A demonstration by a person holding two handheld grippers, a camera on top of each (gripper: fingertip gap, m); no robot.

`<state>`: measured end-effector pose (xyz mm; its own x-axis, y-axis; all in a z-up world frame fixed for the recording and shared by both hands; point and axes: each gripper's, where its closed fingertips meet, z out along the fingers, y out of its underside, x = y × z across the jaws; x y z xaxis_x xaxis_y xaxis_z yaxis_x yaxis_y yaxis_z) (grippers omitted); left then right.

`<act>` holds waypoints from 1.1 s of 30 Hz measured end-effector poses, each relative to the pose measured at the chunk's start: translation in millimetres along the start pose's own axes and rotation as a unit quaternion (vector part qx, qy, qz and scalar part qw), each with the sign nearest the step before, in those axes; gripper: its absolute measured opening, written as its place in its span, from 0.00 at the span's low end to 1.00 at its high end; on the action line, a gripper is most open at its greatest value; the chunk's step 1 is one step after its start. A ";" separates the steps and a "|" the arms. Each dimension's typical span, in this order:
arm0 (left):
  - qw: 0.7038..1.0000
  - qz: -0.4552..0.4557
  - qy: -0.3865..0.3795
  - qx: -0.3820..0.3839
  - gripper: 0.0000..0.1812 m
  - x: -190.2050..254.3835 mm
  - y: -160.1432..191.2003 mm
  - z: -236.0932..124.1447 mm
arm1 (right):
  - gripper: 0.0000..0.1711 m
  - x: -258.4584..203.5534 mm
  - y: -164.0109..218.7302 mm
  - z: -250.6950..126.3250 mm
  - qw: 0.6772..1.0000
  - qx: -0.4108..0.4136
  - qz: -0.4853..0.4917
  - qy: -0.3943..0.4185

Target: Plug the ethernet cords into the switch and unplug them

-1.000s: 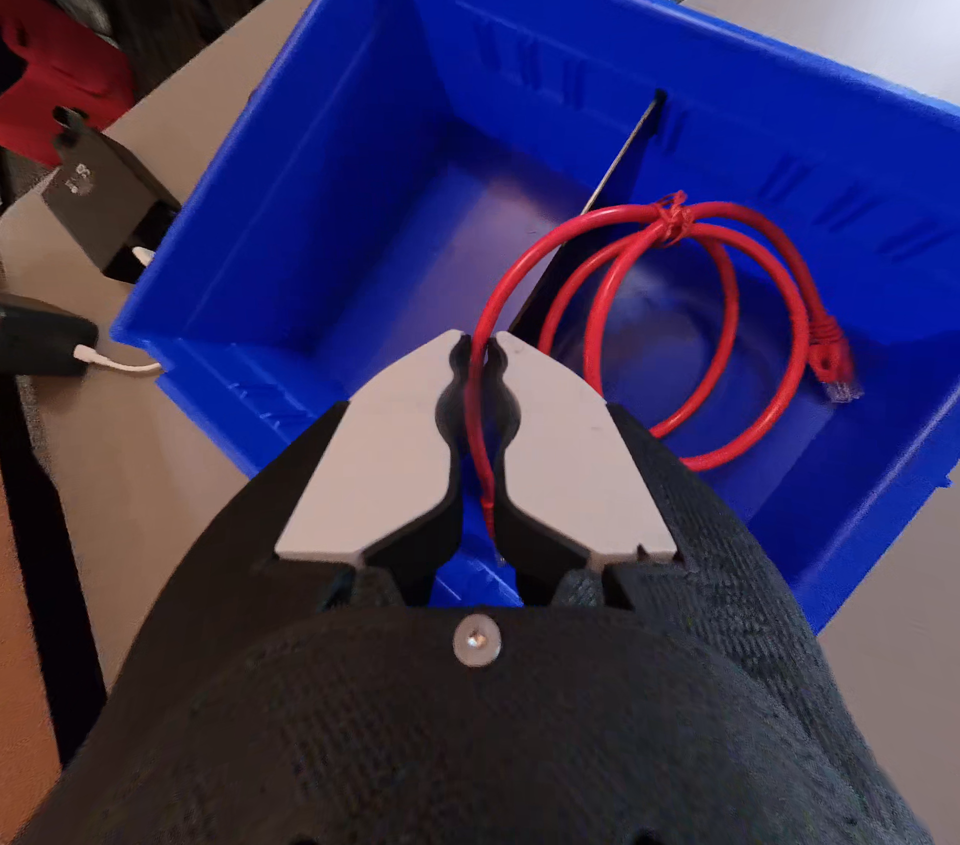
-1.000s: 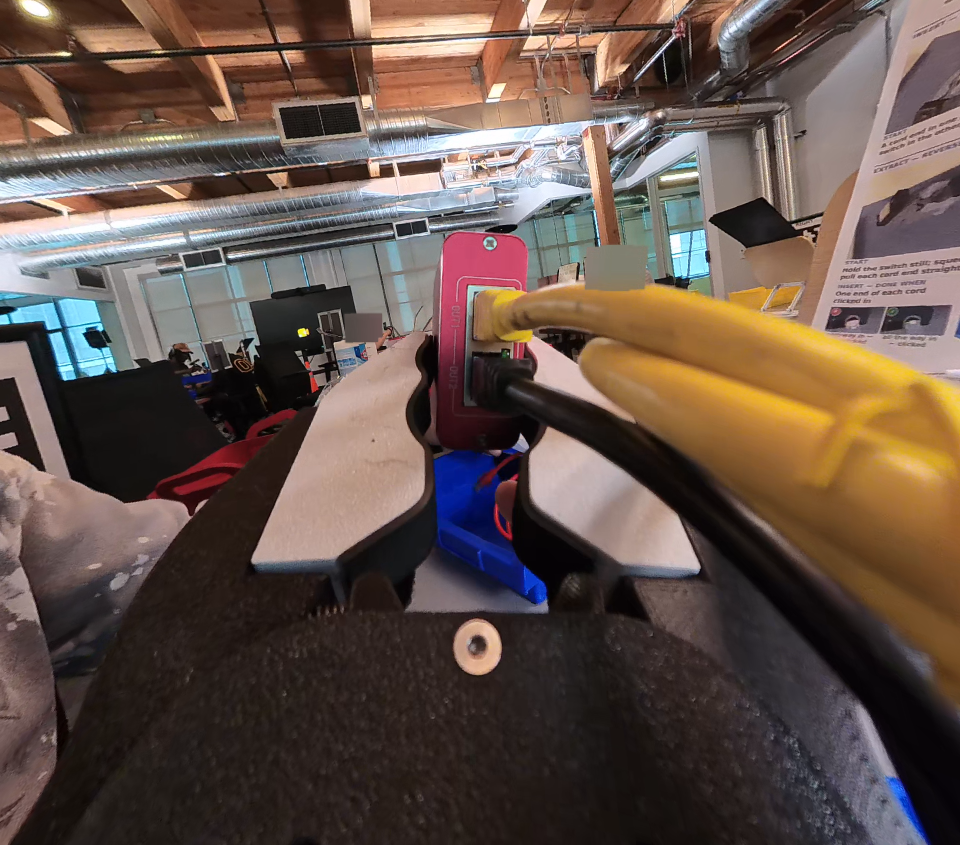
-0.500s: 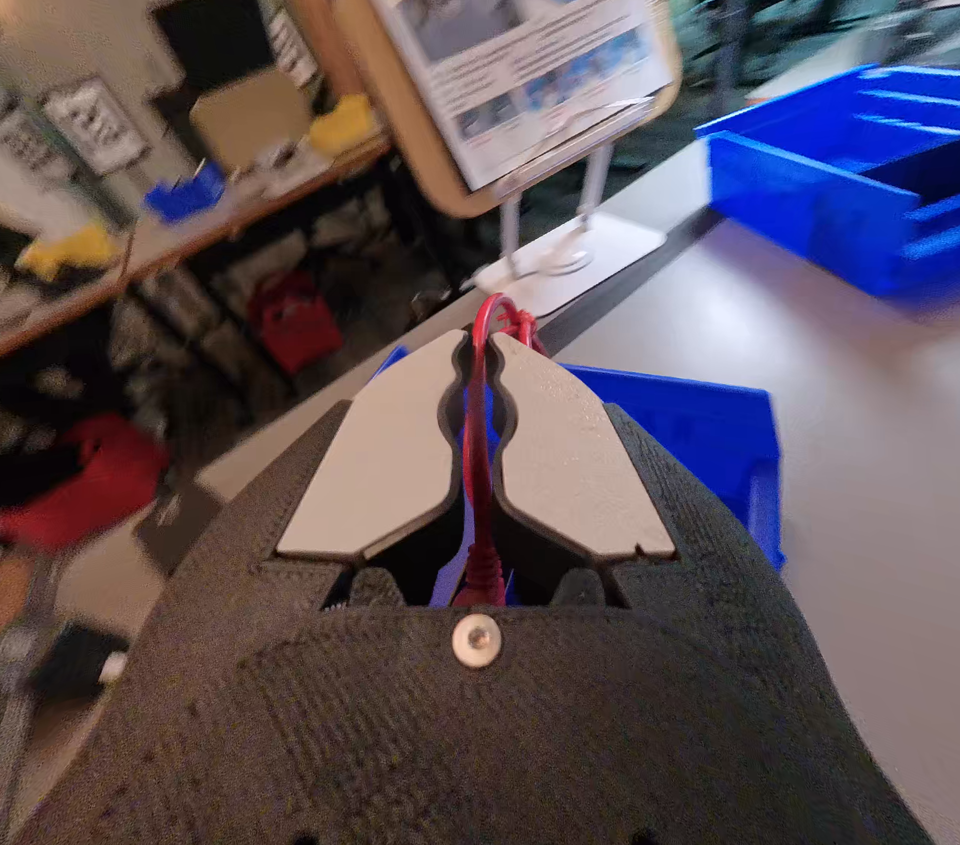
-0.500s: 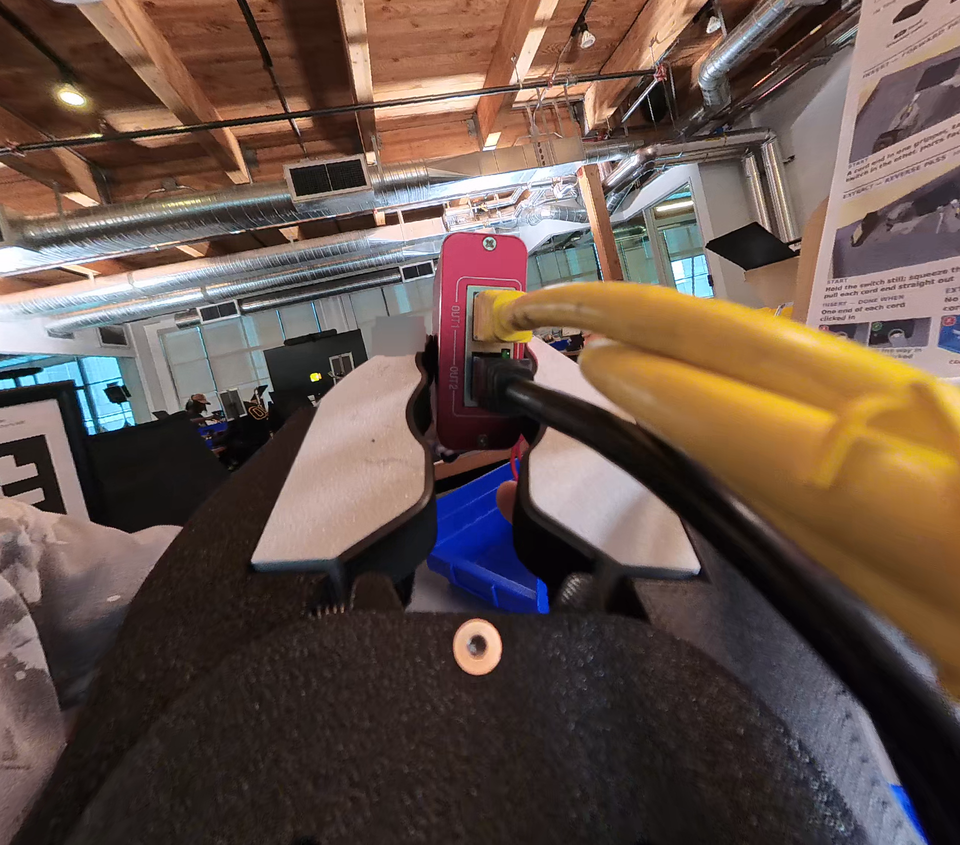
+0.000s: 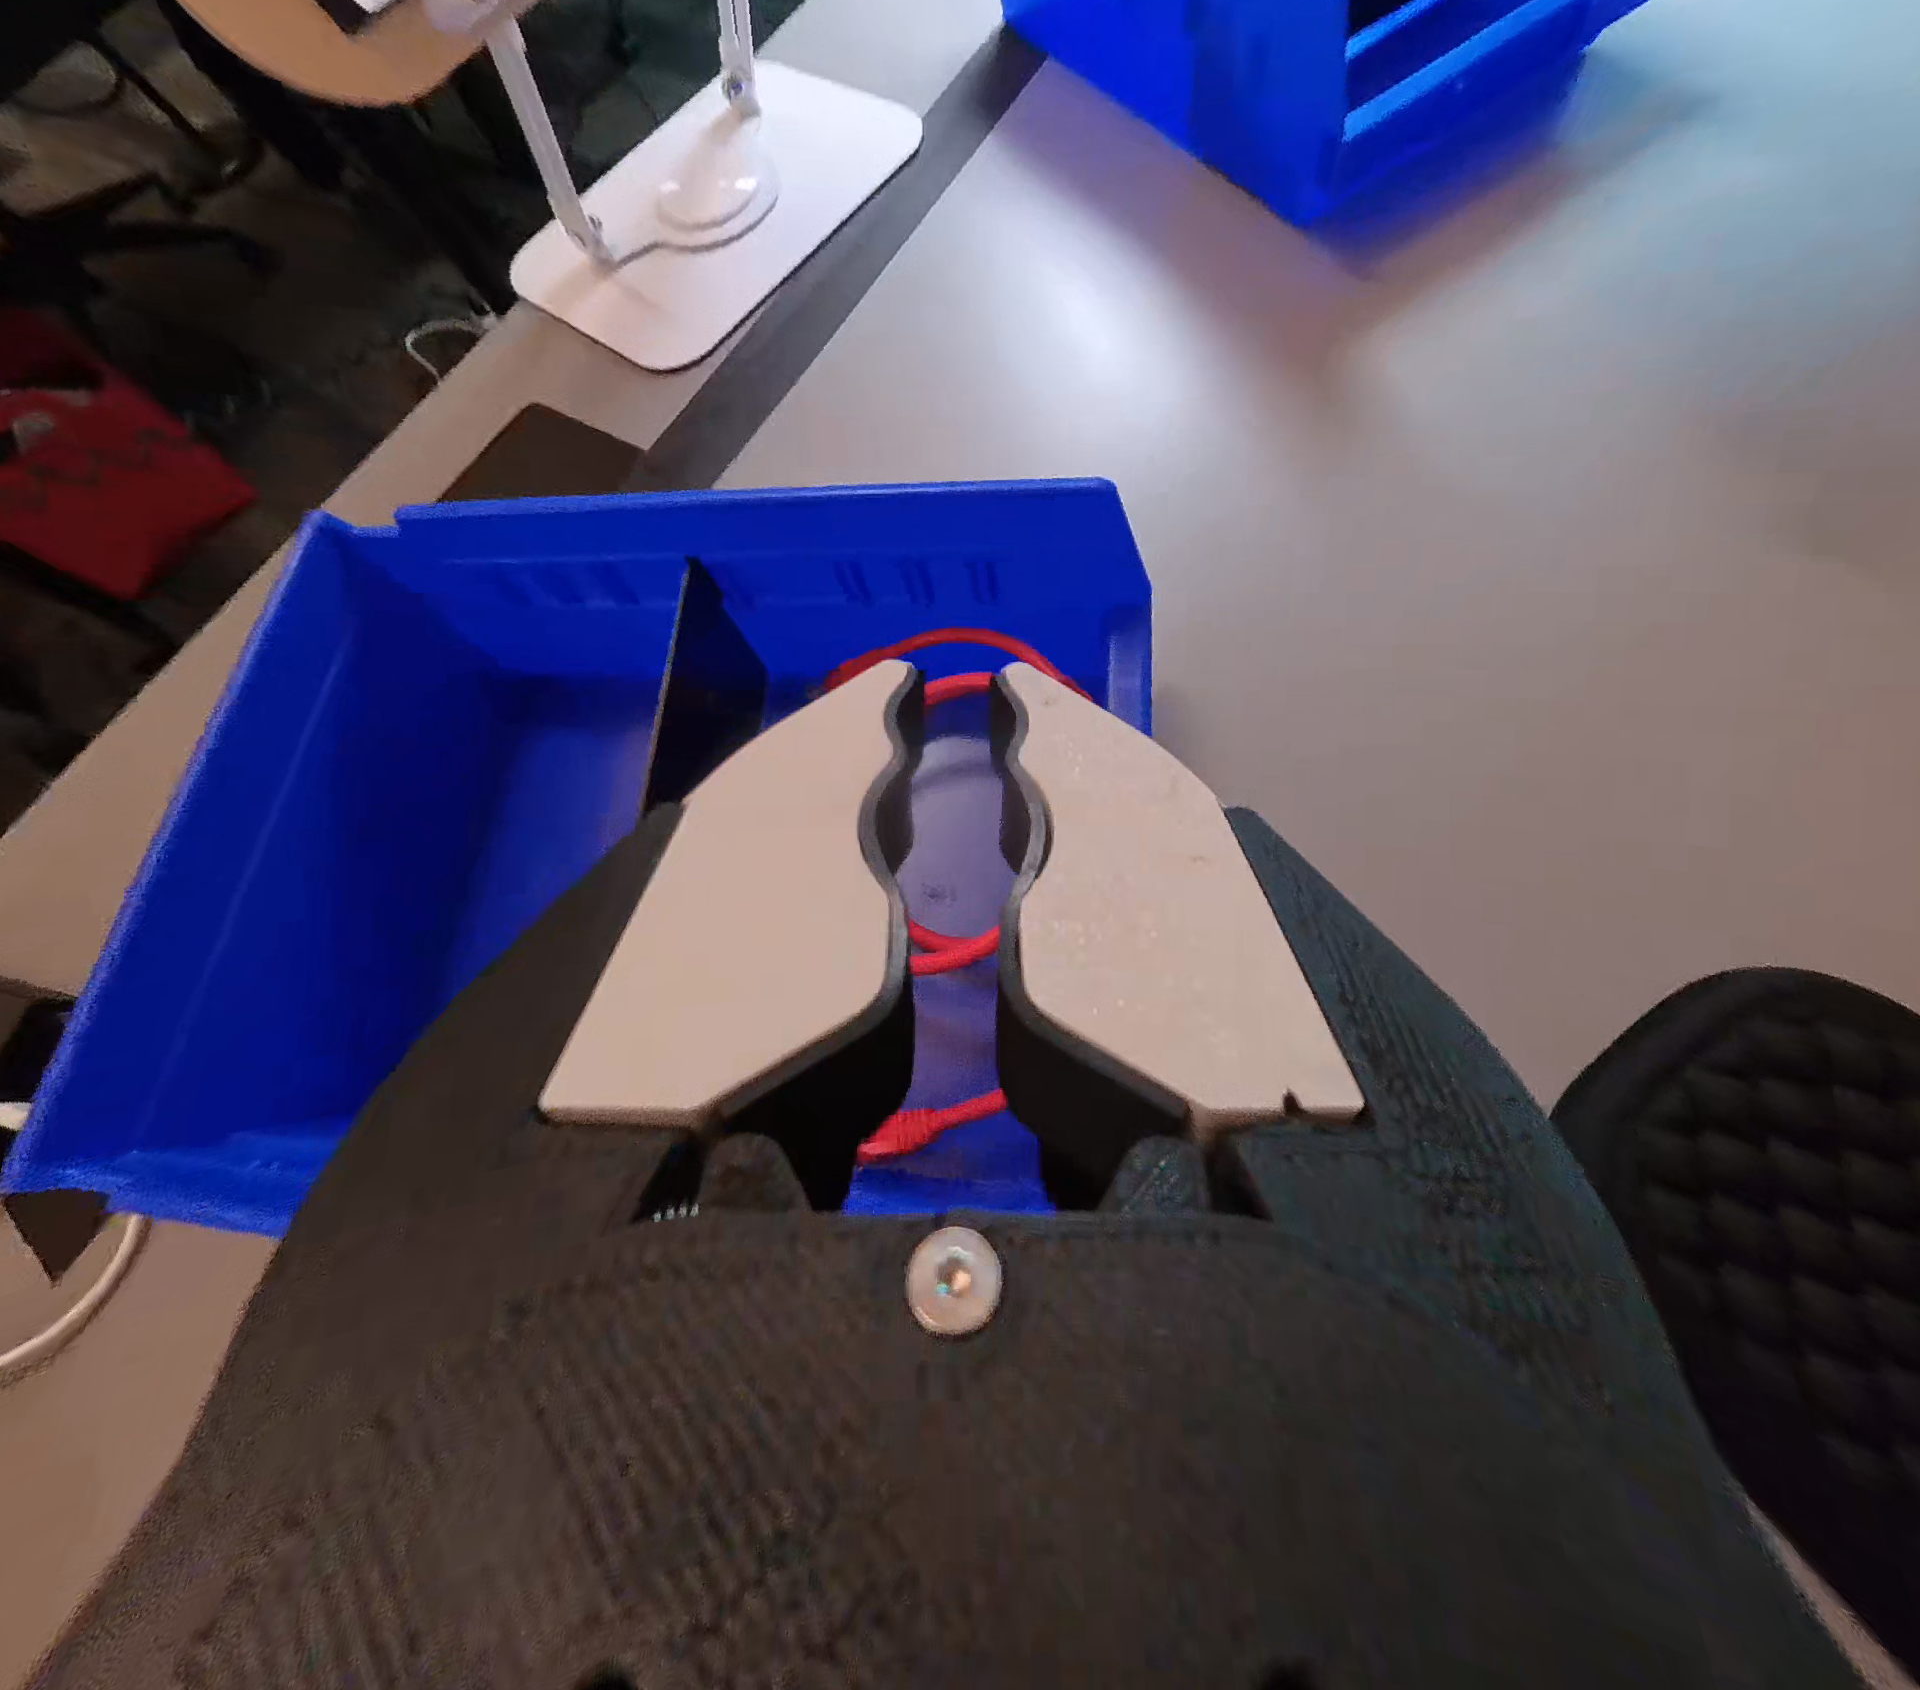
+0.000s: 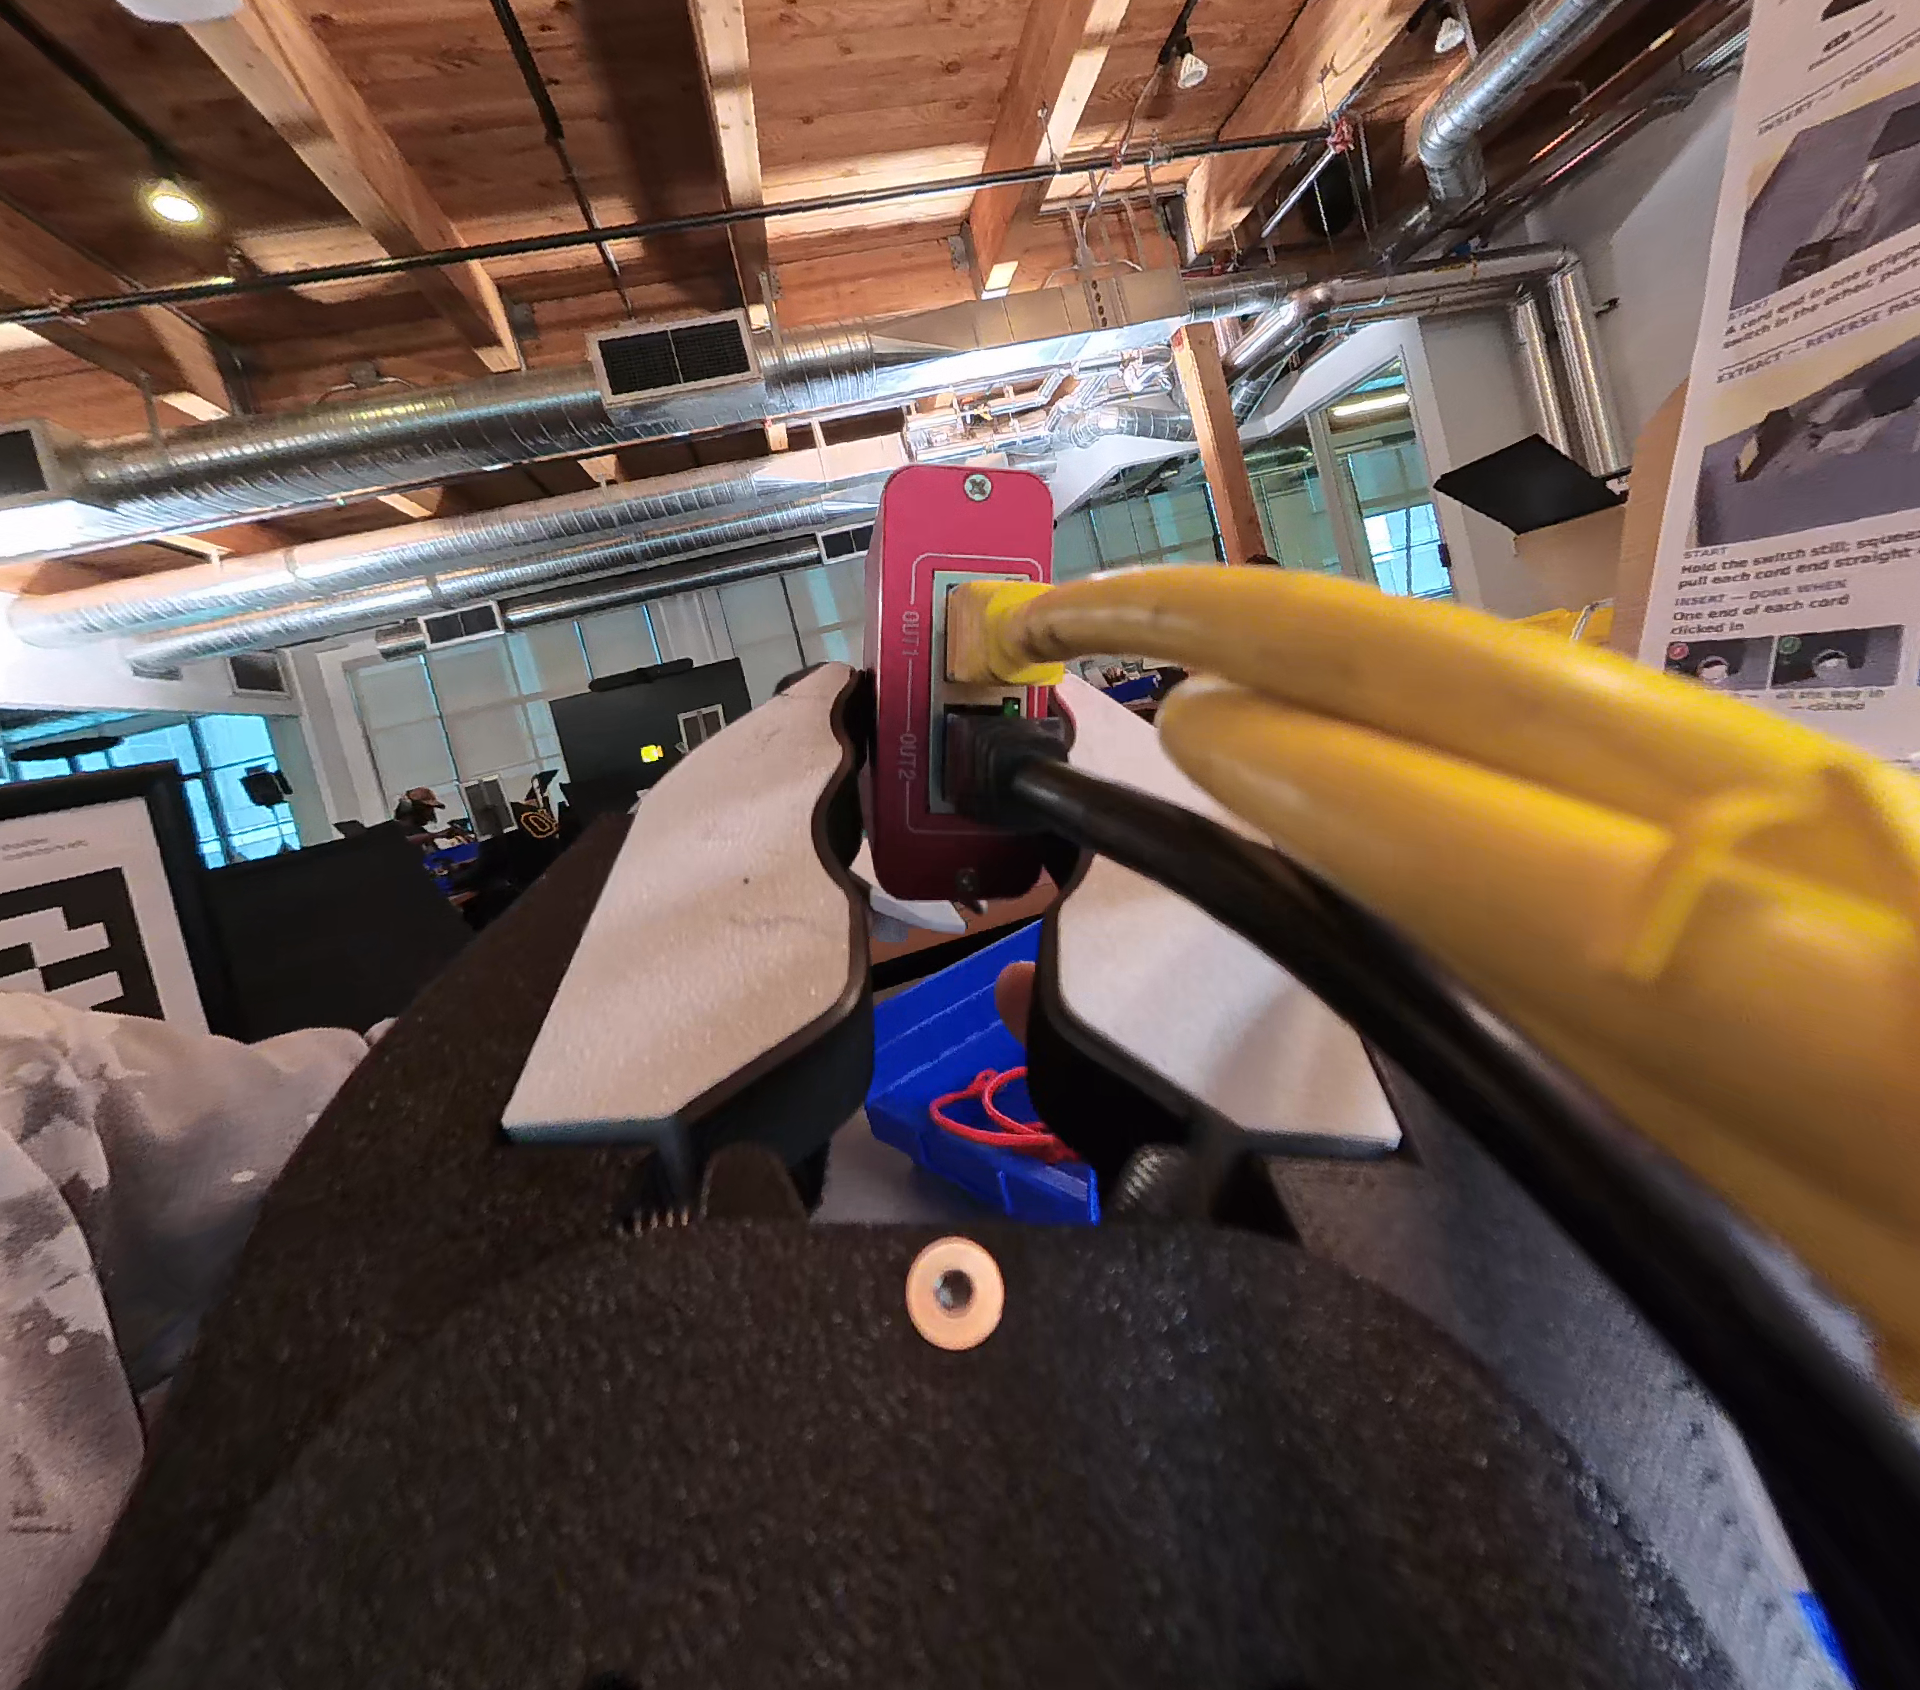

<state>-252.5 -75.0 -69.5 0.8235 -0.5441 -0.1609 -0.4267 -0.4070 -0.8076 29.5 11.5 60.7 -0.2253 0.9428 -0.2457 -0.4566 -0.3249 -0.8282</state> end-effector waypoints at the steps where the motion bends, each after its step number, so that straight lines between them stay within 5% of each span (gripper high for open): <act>1: 1.000 -0.008 -0.006 -0.017 0.07 0.3 2.3 10.1 | 0.17 -0.3 -0.7 -0.2 1.000 0.000 -0.001 0.000; 9: 0.975 -0.143 -0.032 -0.169 0.11 -3.8 44.5 105.7 | 0.18 3.9 -7.0 -4.8 1.000 0.009 0.002 0.007; 13: 0.944 -0.250 0.050 -0.209 0.13 -0.3 55.7 131.3 | 0.17 4.9 -10.2 -6.6 1.000 0.011 -0.001 0.009; 17: 0.922 -0.264 0.122 -0.257 0.17 15.4 66.7 137.2 | 0.18 6.9 -13.5 -8.5 1.000 0.013 -0.002 0.010; 23: 0.928 -0.205 0.102 -0.296 0.10 18.7 73.7 137.3 | 0.18 10.1 -14.6 -10.4 1.000 0.017 0.008 0.014; 28: 0.943 -0.065 0.003 -0.327 0.08 3.0 69.2 104.0 | 0.18 10.1 -18.4 -11.8 1.000 0.019 0.003 0.015; 33: 0.957 0.062 -0.081 -0.272 0.06 2.9 33.7 65.6 | 0.19 12.3 -18.9 -12.5 0.999 0.026 0.015 0.018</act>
<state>-240.0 -42.2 -134.4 0.7822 -0.5095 -0.3587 -0.6201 -0.6924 -0.3688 46.1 30.2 67.1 -0.2093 0.9344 -0.2882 -0.4940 -0.3554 -0.7935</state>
